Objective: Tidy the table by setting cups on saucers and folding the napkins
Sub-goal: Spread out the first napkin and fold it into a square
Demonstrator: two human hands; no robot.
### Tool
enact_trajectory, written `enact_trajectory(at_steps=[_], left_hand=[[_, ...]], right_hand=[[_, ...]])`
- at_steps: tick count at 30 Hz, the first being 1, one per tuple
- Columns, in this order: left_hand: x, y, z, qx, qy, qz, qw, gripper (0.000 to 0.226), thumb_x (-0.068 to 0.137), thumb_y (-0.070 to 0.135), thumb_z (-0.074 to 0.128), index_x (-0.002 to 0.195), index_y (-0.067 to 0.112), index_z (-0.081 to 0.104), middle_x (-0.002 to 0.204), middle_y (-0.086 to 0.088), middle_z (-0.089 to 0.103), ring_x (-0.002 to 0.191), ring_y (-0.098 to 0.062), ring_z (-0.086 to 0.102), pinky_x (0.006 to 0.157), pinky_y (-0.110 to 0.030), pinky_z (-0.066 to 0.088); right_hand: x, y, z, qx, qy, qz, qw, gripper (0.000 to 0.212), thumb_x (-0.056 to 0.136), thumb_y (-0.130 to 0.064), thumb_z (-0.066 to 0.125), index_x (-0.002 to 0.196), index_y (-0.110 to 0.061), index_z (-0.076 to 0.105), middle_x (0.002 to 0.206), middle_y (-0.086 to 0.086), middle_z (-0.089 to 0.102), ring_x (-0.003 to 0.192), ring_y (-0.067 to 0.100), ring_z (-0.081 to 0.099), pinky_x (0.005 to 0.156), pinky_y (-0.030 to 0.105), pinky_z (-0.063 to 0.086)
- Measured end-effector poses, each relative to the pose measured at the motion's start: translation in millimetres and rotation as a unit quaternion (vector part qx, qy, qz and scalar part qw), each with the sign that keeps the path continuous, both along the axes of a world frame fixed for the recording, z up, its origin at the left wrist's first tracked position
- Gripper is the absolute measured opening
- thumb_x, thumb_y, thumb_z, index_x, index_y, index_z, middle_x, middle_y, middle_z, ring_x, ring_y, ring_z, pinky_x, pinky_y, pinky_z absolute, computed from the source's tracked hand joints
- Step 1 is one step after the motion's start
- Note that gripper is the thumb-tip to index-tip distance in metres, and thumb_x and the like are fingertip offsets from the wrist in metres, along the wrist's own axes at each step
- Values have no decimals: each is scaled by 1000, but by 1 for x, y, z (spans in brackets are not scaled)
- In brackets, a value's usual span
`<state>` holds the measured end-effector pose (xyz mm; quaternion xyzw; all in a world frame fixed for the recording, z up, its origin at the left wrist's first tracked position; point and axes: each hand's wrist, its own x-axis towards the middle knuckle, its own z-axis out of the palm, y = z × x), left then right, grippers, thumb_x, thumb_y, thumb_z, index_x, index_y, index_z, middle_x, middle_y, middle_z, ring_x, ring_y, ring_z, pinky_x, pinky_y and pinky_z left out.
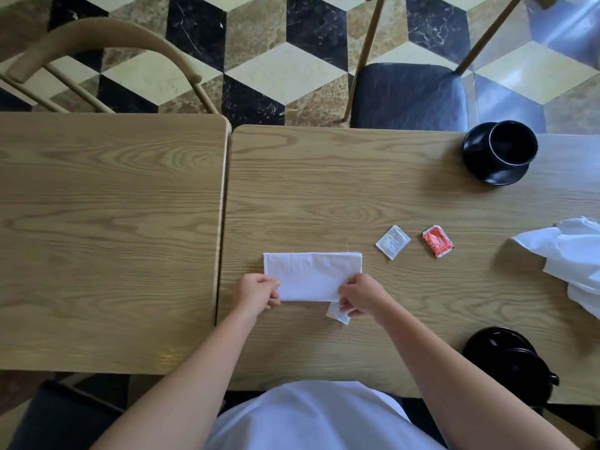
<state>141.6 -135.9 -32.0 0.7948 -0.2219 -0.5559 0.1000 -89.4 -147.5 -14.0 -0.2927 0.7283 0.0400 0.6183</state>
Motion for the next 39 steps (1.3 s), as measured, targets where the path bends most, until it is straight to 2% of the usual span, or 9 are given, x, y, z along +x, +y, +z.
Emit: enact_trajectory(at_steps=[3,5,7,11,18,23,29,34,39], left_hand=[[-13,6,9,-18,-43,78,996,8,83,11,61,76,11,55,64,-8,60,52,-21,54,52,-28,43],[-34,11,17,43,55,207,976,14,86,12,58,72,12,53,59,-7,55,50,-21,51,48,-26,42],[-60,16,24,144,193,344,907,23,92,14,58,69,8,54,54,-9,56,51,-23,53,44,-26,49],[-96,19,22,165,235,429,857,15,97,9,55,85,0,56,80,-14,60,68,-21,57,63,-29,55],[-112,2,34,114,259,486,827,17,89,17,70,105,14,65,86,1,66,73,-12,62,58,-20,46],[-97,-32,55,-34,249,413,876,18,90,13,60,107,16,64,93,-6,68,73,-19,63,58,-26,47],[-66,-65,86,-205,277,250,905,29,73,15,72,100,18,64,92,-4,76,76,-21,72,64,-32,57],[-60,-18,49,-103,210,180,956,51,90,4,67,138,0,49,127,-24,67,103,-35,68,89,-51,54],[-52,52,14,-9,162,161,973,55,90,3,65,139,5,41,114,-13,68,84,-25,68,66,-33,55]], right_hand=[[-15,-9,4,-116,110,99,982,5,81,-15,53,77,-13,54,75,7,68,63,24,62,56,29,47],[-22,-21,6,-232,167,146,947,4,83,-18,58,87,-16,57,89,3,65,78,26,62,61,32,45],[-22,-39,4,-304,164,204,916,21,86,-19,64,107,-17,61,112,3,61,102,27,59,77,36,48],[-13,-66,-5,-235,154,367,887,46,86,-31,72,127,-19,54,128,4,54,121,31,49,96,42,47],[0,-87,-9,-135,154,452,868,28,86,-51,68,96,-26,58,119,8,59,123,32,46,102,47,45],[-7,-108,26,-139,70,328,932,29,85,-44,69,91,-16,65,89,3,61,79,23,57,59,27,40],[-7,-75,63,-194,-100,-27,975,20,84,-31,75,83,-13,65,76,-3,65,70,13,64,61,23,53],[5,-3,42,-101,-170,-142,970,25,92,-16,70,108,3,69,94,13,71,83,24,68,81,40,58],[11,57,19,8,-140,-176,974,5,92,-12,66,91,-7,66,90,13,68,77,21,65,66,30,56]])
